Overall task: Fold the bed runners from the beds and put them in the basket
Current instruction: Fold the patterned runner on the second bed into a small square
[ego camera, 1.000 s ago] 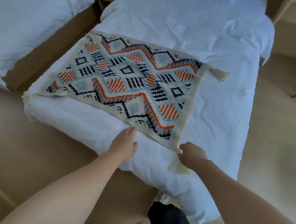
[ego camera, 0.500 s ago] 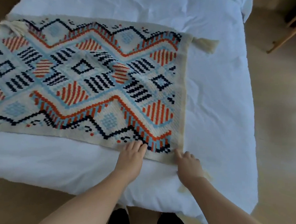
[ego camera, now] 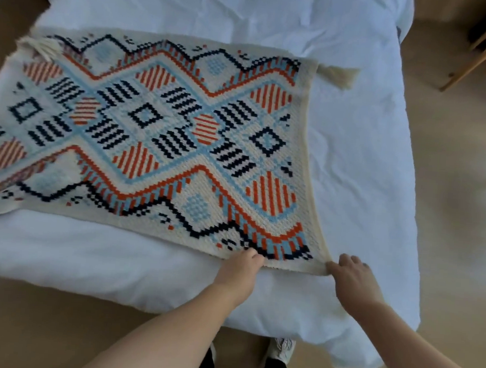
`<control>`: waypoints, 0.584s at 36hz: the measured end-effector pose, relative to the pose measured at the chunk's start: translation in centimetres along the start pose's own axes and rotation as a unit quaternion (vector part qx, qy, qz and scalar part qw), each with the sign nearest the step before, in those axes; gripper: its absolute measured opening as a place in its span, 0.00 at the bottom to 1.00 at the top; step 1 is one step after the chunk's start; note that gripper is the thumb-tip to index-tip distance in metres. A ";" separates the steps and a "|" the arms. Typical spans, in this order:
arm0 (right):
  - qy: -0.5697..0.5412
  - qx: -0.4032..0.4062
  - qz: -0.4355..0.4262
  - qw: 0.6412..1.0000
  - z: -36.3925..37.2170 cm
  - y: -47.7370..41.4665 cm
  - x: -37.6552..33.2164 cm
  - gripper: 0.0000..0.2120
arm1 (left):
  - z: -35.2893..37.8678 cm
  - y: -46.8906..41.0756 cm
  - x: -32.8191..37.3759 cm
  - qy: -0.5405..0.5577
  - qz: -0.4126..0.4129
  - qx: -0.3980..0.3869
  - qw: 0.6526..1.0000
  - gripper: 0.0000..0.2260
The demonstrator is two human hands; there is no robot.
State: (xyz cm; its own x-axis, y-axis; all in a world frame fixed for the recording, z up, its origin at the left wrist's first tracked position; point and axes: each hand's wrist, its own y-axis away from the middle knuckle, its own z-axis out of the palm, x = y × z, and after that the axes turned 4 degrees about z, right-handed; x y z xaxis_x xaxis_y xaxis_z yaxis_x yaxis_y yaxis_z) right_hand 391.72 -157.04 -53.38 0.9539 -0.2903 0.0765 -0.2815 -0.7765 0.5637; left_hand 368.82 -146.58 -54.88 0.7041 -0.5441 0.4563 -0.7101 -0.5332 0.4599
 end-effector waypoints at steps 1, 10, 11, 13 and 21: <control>0.003 -0.001 -0.007 1.000 0.0 0.1 0.1 0.21 | 0.1 -0.1 0.1 0.008 -0.011 0.004 1.000 0.20; 0.007 -0.015 -0.056 0.998 0.7 -1.0 -1.4 0.21 | -0.6 -0.1 -2.0 0.016 -0.048 -0.023 0.998 0.18; -0.004 -0.005 -0.056 0.998 0.5 -1.1 -1.6 0.23 | -1.1 0.0 -2.3 0.002 -0.050 -0.006 0.999 0.18; -0.035 0.031 -0.067 0.997 -0.5 -1.7 -2.1 0.23 | -2.4 -0.4 -3.0 -0.027 -0.068 0.026 0.997 0.21; -0.082 0.031 -0.119 0.989 -3.2 -9.4 -6.3 0.32 | -7.0 -6.9 -8.5 -0.089 -0.139 0.020 0.986 0.30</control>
State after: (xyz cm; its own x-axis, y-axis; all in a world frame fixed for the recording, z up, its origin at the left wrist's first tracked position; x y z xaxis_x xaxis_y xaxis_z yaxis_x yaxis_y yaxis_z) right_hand 388.67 -146.06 -56.52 0.9656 -0.1788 -0.1890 -0.0627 -0.8650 0.4978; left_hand 367.78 -133.82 -56.59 0.8619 -0.4761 0.1748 -0.4918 -0.7005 0.5171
